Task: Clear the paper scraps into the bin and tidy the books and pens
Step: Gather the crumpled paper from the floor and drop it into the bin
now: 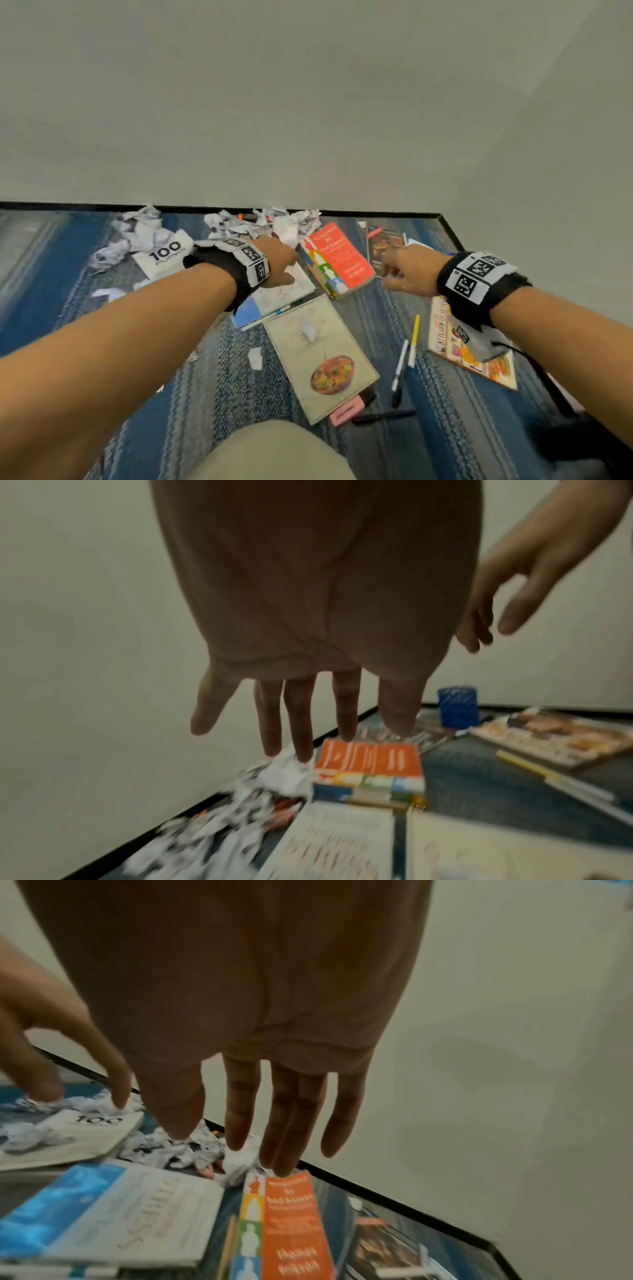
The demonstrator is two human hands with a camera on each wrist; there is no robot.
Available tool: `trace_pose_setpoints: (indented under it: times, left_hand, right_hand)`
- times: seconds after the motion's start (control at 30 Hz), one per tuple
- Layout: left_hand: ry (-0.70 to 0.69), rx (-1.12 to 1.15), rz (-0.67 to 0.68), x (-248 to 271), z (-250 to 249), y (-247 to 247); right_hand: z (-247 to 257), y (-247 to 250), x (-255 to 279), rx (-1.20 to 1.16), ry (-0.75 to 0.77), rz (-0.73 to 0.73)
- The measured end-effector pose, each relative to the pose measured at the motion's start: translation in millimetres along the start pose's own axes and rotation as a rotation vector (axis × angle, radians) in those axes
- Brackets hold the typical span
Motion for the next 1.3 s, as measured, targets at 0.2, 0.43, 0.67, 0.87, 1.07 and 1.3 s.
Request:
trace_pose_setpoints:
  times: [0.2,0.43,0.67,0.87,1.07,1.3]
  left_hand:
    - [0.151,0.067,0.178,-13,66,-60]
    - [0.186,0.248,0.303,-7,20,-134]
    - [0.407,0.633,0.212,2,-63,-206]
    - [0.568,0.683,0.168,36,-35,-219]
    - [0.965,0.656,0.108,112,51,-215]
    - [1.011,0.595,-0.051,122,107,-250]
  right_hand:
    - [71,-9,-61,-0.069,0.147,0.04]
    - [83,-119,-111,0.089,0.214,0.285]
    - [68,-196,-136,-0.153,0.198,0.303]
    - [109,-182,-147,-0.148,0.486,0.364]
    - [218,-117,-171,-0.015,0.668,0.373]
    - [330,-114,-178,0.225,0.824,0.264]
Point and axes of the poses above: each hand's wrist, its own x-axis away from the middle knuckle, its own y-axis out of the back of the hand, z = x × y, the point moved 3 cm from there along -x, towards the middle knuckle, and after that the axes turned 11 degrees about -x, right-handed, at the moved point
